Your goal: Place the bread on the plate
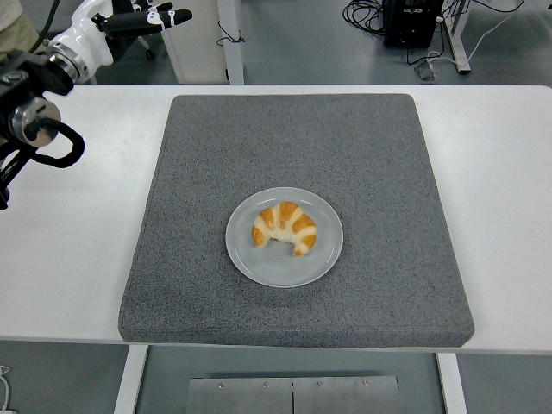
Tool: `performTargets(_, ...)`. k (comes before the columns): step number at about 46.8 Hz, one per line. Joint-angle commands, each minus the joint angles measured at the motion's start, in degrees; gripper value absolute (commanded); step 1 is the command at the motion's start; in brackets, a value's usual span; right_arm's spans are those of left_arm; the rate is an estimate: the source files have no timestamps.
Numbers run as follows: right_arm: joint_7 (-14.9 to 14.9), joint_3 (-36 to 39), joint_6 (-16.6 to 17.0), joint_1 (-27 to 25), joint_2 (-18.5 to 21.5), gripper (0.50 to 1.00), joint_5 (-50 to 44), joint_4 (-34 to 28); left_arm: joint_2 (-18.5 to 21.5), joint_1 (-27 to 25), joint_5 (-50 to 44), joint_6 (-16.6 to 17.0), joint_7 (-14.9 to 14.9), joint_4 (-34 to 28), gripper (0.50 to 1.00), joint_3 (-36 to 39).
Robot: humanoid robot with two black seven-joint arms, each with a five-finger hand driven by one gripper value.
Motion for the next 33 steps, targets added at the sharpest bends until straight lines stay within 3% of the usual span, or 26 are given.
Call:
performTargets(1,-0.01,-0.05,0.07,0.01,0.00,1.000,0.00,0.01,-2.16,0.80,-0.01,-1.61,0.05,4.09,0.977,-2.01)
performTargets(20,-0.01,-0.05,-0.11,-0.52,0.00,1.000,0.00,-0.17,-14.20,1.33,-0.45,-8.28,-0.13,24.40,0.977,-5.26)
performTargets(33,-0.01,0.48,-0.11,-1.22,0.00,1.000,0.00,-0.25,-17.46,1.85,-4.23,-8.29,-0.66,32.57,0.977,-6.05)
